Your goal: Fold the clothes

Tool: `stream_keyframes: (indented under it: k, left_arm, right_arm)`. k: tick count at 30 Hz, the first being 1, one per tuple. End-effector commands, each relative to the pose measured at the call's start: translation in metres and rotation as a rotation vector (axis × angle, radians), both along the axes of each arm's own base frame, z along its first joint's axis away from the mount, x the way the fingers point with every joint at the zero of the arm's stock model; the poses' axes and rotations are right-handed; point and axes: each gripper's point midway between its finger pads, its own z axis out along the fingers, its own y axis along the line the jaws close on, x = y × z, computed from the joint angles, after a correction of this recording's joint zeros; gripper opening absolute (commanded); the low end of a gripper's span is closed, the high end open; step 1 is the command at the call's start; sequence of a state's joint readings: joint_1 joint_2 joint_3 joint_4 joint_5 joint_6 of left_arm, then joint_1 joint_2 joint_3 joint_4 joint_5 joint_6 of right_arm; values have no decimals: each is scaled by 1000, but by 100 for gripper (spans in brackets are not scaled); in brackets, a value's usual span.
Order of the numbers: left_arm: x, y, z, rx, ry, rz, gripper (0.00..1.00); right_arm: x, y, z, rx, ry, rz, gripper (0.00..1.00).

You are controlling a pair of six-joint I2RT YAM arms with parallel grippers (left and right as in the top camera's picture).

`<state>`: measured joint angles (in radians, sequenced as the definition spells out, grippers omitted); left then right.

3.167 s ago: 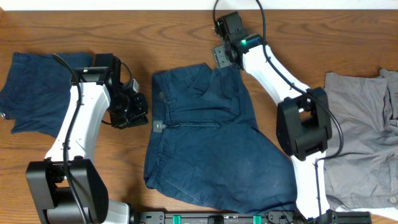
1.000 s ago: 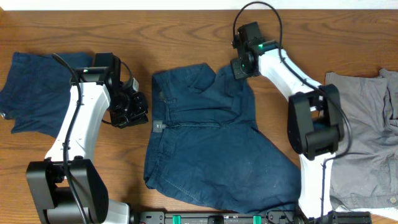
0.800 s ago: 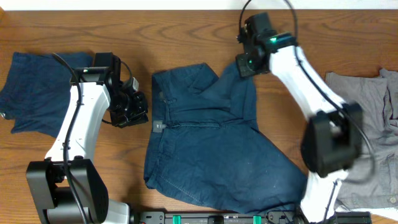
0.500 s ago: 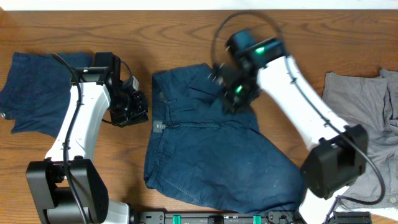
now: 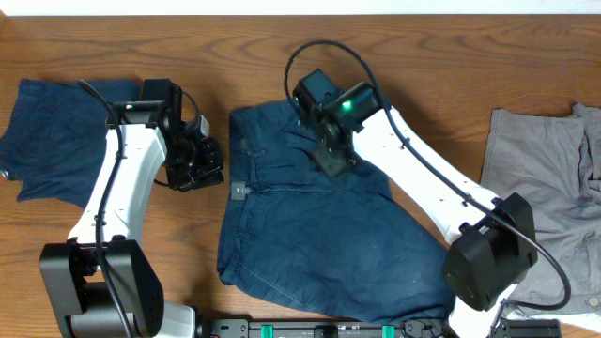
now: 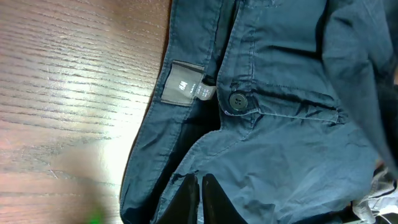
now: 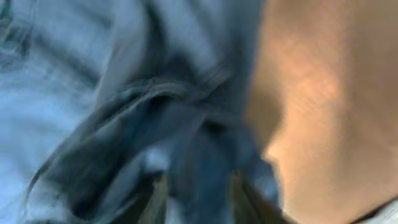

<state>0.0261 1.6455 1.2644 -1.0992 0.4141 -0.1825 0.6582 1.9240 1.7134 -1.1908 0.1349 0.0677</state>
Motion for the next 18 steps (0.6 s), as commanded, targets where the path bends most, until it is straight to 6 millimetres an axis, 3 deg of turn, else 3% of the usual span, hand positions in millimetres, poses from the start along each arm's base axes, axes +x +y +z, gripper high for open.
stream_keyframes:
  k: [1, 4, 7, 12, 18]
  left_arm:
    - [-3, 2, -2, 7, 15, 2, 7]
    - [-5, 2, -2, 7, 22, 1, 7]
    - [-6, 2, -2, 7, 28, 1, 7]
    - [-7, 2, -2, 7, 32, 1, 7]
    - [-7, 2, -2, 7, 33, 1, 8]
  right_arm:
    - [21, -9, 9, -36, -113, -76, 49]
    - [14, 12, 8, 49, -61, 51, 52]
    - [-20, 24, 3, 133, 104, 127, 53]
    - [-89, 15, 0, 149, 415, 124, 59]
    - [-127, -7, -11, 45, 562, 110, 65]
